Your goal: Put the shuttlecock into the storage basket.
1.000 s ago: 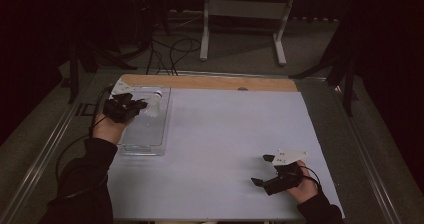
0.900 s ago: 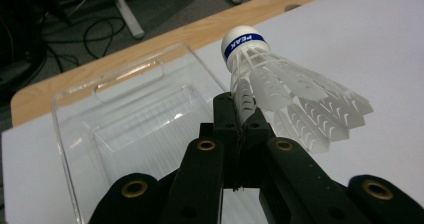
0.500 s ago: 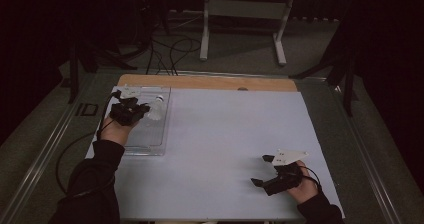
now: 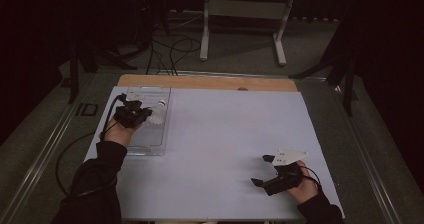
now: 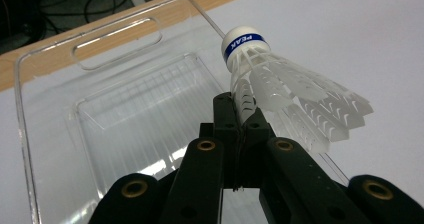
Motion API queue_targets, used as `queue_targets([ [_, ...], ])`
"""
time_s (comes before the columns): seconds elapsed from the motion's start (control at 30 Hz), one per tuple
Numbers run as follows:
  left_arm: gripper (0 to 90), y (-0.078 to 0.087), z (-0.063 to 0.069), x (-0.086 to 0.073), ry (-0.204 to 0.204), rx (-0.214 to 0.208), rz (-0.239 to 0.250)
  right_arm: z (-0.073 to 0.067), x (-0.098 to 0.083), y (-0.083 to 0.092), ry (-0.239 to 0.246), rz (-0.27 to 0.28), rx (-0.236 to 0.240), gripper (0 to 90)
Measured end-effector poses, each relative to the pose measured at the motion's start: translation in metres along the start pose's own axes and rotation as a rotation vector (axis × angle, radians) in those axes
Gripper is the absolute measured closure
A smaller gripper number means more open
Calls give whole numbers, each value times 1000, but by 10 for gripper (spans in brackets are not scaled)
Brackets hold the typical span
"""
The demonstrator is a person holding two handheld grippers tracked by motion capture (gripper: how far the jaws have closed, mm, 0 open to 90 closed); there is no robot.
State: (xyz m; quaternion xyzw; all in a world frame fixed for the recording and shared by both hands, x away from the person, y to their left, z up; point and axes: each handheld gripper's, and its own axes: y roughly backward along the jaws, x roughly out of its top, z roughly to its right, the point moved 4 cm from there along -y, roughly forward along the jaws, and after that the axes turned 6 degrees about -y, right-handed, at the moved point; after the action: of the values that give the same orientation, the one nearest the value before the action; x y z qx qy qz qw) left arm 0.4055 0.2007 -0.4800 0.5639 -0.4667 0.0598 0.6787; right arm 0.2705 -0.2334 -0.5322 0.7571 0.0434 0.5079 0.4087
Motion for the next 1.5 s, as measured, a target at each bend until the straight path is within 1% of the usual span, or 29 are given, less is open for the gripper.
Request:
queue_targets([
  [0.13, 896, -4, -1, -2, -2, 0, -20, 1, 0, 0, 2, -1, 1, 89],
  [0.27, 895, -8, 0, -5, -17, -1, -46, 0, 0, 0, 3, 0, 2, 89],
  [0.3, 895, -9, 0, -6, -15, -7, -55, 1, -1, 0, 2, -3, 1, 89],
  [0.37, 895, -11, 0, -8, -11, -3, -71, 2, -1, 0, -1, -5, 0, 89],
  [0.47, 895, -15, 0, -10, -9, -18, -83, 1, -2, 0, 1, -8, 2, 89],
  [0.5, 894, -16, 1, -11, -7, -29, -88, 1, -2, -1, 1, -10, 4, 89],
  [0.57, 895, -18, 1, -12, -13, -31, -101, 1, -2, -1, 0, -10, 6, 89],
  [0.63, 894, -20, 0, -13, -6, -42, -111, 1, -2, -1, -1, -12, 3, 89],
  [0.87, 894, -24, 0, -14, -14, -41, -134, 1, -2, 0, -3, -9, 3, 90],
  [1.03, 893, -27, 2, -16, -27, -39, -163, 1, -2, 0, -2, -9, 4, 90],
  [1.1, 892, -29, 3, -17, -22, -42, -174, 1, -2, 0, -3, -10, 4, 90],
  [1.17, 890, -31, 3, -18, -28, -40, -192, 1, -2, 0, -5, -11, 4, 90],
  [1.27, 885, -33, 5, -19, -33, -43, -205, 1, -2, 0, -5, -11, 4, 90],
  [1.37, 884, -34, 6, -19, -43, -39, -224, 1, -2, 0, -6, -11, 4, 90],
  [1.4, 865, -34, 6, -19, -49, -38, -230, 1, -2, 0, -6, -13, 5, 90],
  [1.47, 864, -36, 7, -20, -57, -35, -243, 1, -2, -1, -6, -12, 6, 90],
  [1.5, 864, -36, 8, -20, -61, -40, -250, 1, -2, -1, -6, -12, 6, 90],
])
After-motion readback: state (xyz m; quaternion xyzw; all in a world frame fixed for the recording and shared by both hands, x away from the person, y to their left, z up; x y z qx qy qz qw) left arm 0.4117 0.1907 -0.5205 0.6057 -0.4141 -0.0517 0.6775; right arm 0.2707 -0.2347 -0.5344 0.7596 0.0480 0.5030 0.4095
